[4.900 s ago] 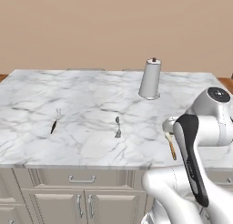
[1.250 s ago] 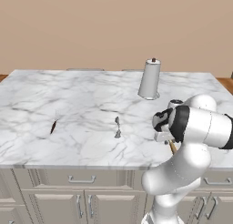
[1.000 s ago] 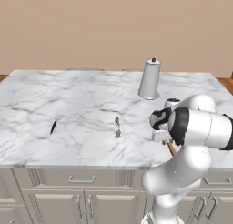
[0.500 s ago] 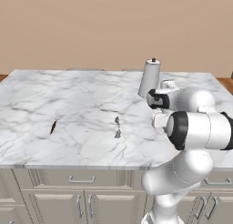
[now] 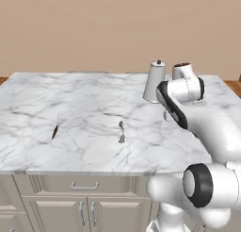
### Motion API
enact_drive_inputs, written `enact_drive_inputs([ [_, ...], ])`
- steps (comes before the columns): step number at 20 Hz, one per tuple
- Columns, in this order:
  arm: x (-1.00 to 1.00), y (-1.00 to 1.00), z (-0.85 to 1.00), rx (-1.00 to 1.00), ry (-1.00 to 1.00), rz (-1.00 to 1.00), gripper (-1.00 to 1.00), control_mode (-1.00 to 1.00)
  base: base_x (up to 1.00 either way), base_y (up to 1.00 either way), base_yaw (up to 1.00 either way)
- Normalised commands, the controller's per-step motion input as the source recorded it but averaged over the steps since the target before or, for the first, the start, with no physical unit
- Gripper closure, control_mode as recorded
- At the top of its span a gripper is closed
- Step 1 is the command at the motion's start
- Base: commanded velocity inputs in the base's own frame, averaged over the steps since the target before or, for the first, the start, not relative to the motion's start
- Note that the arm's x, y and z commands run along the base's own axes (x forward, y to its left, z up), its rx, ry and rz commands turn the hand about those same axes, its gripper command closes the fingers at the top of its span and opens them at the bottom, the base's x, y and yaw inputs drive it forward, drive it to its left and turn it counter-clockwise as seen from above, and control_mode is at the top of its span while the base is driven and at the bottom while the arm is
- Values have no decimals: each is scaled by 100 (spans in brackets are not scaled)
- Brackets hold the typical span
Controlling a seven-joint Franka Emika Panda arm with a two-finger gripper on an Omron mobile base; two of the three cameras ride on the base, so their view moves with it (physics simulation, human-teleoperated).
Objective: Organize the utensils by type. Pick up the wooden spoons from the counter and place them in the open cabinet. Then pick up the metallic utensils from the counter and place them in the open drawer.
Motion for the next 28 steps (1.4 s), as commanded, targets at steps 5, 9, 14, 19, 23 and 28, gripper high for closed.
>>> enact_drive_inputs([
  [5, -37, 39, 99, -25, -59, 11, 100, -100, 0, 0, 0],
  [9, -16, 36, 94, -18, -9, 24, 100, -100, 0, 0, 0],
  [14, 7, 12, 16, -6, 5, 23, 100, -100, 0, 0, 0],
  [19, -3, 1, -7, -3, -1, 19, 100, -100, 0, 0, 0],
  [23, -21, 4, -10, -5, -10, 14, 100, -100, 0, 0, 0],
  [28, -38, 12, -6, -7, -16, 11, 100, -100, 0, 0, 0],
])
